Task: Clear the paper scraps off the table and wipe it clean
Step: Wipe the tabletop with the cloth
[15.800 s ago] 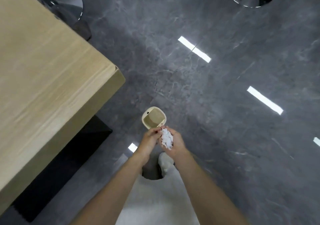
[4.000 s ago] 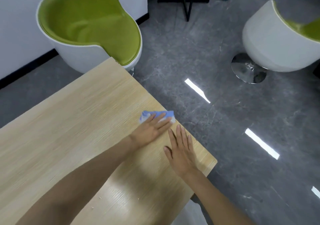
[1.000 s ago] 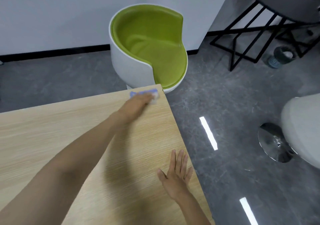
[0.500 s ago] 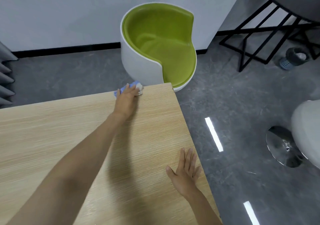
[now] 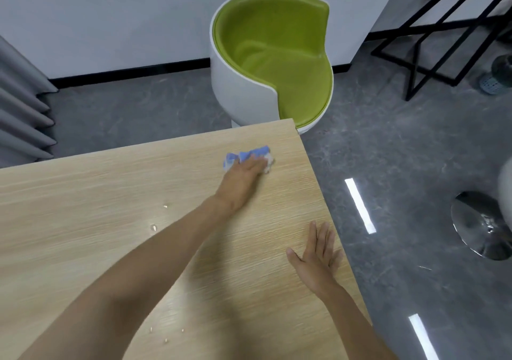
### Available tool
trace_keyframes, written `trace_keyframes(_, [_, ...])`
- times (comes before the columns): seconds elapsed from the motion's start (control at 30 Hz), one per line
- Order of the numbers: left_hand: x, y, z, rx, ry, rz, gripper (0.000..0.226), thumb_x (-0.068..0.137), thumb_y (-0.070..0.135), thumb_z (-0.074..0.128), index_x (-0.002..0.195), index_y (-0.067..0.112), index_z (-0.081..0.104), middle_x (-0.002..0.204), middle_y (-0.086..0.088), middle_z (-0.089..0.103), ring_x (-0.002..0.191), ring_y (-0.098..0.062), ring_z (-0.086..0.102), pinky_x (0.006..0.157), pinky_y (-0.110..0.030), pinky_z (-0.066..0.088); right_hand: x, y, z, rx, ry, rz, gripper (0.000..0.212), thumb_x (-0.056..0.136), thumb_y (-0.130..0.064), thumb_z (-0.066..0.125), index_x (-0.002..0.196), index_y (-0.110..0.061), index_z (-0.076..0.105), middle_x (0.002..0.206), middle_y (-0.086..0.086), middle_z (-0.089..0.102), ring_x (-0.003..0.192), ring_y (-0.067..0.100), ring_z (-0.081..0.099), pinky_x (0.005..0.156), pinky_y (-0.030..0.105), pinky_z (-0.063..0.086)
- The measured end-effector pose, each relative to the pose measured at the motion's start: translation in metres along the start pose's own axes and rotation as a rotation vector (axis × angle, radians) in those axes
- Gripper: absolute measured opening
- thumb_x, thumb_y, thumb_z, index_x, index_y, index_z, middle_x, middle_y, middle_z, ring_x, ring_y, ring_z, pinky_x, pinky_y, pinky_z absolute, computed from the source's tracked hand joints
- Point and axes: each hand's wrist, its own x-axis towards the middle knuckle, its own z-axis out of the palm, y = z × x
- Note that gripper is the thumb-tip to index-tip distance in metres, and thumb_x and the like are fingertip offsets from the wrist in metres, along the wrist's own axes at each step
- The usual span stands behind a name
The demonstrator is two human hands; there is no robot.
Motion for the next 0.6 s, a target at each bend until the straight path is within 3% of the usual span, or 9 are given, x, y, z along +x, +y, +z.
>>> trace_keyframes(0.03, [-0.014, 0.015, 0.006, -0.01, -0.069, 0.121, 0.046, 0.095, 0.041, 0.033, 0.136, 0.027, 0.05, 0.143, -0.001, 0.046, 0.137, -0.024, 0.035, 0.118, -0.039, 0.018, 0.0, -0.001, 0.0, 0.009, -0.005, 0.004, 0.087, 0.095, -0.056, 0.035, 0.14, -0.028, -0.034, 0.137, -0.004, -0.052, 0.129, 0.014, -0.045, 0.109, 0.049, -0.024])
trace_keyframes(0.1, [-0.042, 0.028, 0.021, 0.06, -0.161, 0.416, 0.035, 0.091, 0.017, 0.05, 0.124, 0.016, 0.062, 0.13, -0.008, 0.06, 0.124, -0.027, 0.053, 0.107, -0.046, 0.04, -0.001, -0.002, -0.001, 0.035, -0.002, 0.003, 0.09, 0.093, -0.059, 0.037, 0.14, -0.029, -0.034, 0.141, -0.002, -0.05, 0.128, 0.013, -0.046, 0.109, 0.049, -0.025])
trace_keyframes(0.17, [-0.049, 0.014, 0.018, 0.153, -0.245, 0.616, 0.039, 0.091, 0.007, 0.054, 0.129, 0.011, 0.058, 0.134, -0.01, 0.056, 0.126, -0.029, 0.051, 0.104, -0.048, 0.042, -0.002, -0.001, -0.003, 0.058, -0.004, -0.007, 0.099, 0.087, -0.067, 0.04, 0.138, -0.031, -0.035, 0.136, -0.005, -0.052, 0.125, 0.011, -0.048, 0.107, 0.047, -0.027])
trace_keyframes(0.23, [-0.041, -0.003, 0.007, 0.088, -0.181, 0.436, 0.045, 0.096, 0.044, 0.044, 0.133, 0.022, 0.055, 0.139, -0.003, 0.052, 0.131, -0.022, 0.044, 0.109, -0.042, 0.031, -0.003, -0.001, -0.005, 0.049, -0.036, -0.026, 0.113, 0.078, -0.074, 0.048, 0.134, -0.031, -0.04, 0.13, -0.007, -0.055, 0.123, 0.012, -0.051, 0.104, 0.047, -0.029])
trace_keyframes(0.27, [-0.034, -0.007, 0.002, 0.076, -0.086, 0.277, 0.044, 0.095, 0.045, 0.045, 0.131, 0.023, 0.057, 0.138, -0.004, 0.053, 0.13, -0.022, 0.041, 0.111, -0.046, 0.027, -0.004, -0.001, -0.005, 0.03, -0.048, -0.034, 0.12, 0.073, -0.076, 0.052, 0.132, -0.031, -0.042, 0.129, -0.006, -0.057, 0.122, 0.014, -0.053, 0.104, 0.047, -0.029])
trace_keyframes(0.37, [-0.025, 0.01, 0.015, 0.068, 0.131, -0.011, 0.045, 0.088, -0.003, 0.054, 0.131, 0.011, 0.057, 0.14, -0.012, 0.05, 0.134, -0.033, 0.039, 0.111, -0.061, 0.022, -0.006, -0.001, -0.005, -0.004, -0.054, -0.036, 0.133, 0.066, -0.074, 0.063, 0.133, -0.029, -0.043, 0.13, -0.004, -0.058, 0.121, 0.017, -0.054, 0.104, 0.049, -0.028])
trace_keyframes(0.43, [-0.044, 0.041, 0.032, 0.046, -0.049, 0.101, 0.039, 0.1, 0.017, 0.037, 0.136, 0.013, 0.052, 0.146, -0.011, 0.043, 0.138, -0.034, 0.034, 0.115, -0.046, 0.018, -0.006, -0.001, -0.004, -0.006, -0.049, -0.034, 0.136, 0.065, -0.072, 0.065, 0.135, -0.026, -0.042, 0.132, -0.001, -0.057, 0.123, 0.018, -0.053, 0.106, 0.05, -0.028])
trace_keyframes(0.5, [-0.066, 0.052, 0.046, 0.089, -0.189, 0.422, 0.041, 0.098, 0.023, 0.033, 0.127, 0.008, 0.059, 0.135, -0.012, 0.055, 0.128, -0.036, 0.047, 0.107, -0.049, 0.033, -0.006, -0.001, -0.003, -0.019, -0.039, -0.034, 0.136, 0.065, -0.073, 0.065, 0.136, -0.025, -0.041, 0.135, 0.001, -0.056, 0.124, 0.018, -0.052, 0.107, 0.051, -0.026])
trace_keyframes(0.6, [-0.049, 0.011, 0.035, 0.161, -0.064, 0.611, 0.037, 0.091, 0.012, 0.041, 0.116, 0.007, 0.067, 0.125, -0.011, 0.063, 0.118, -0.035, 0.058, 0.102, -0.047, 0.034, -0.004, 0.0, -0.004, -0.031, -0.042, -0.039, 0.137, 0.064, -0.074, 0.064, 0.136, -0.025, -0.042, 0.137, 0.003, -0.054, 0.125, 0.02, -0.052, 0.106, 0.051, -0.026])
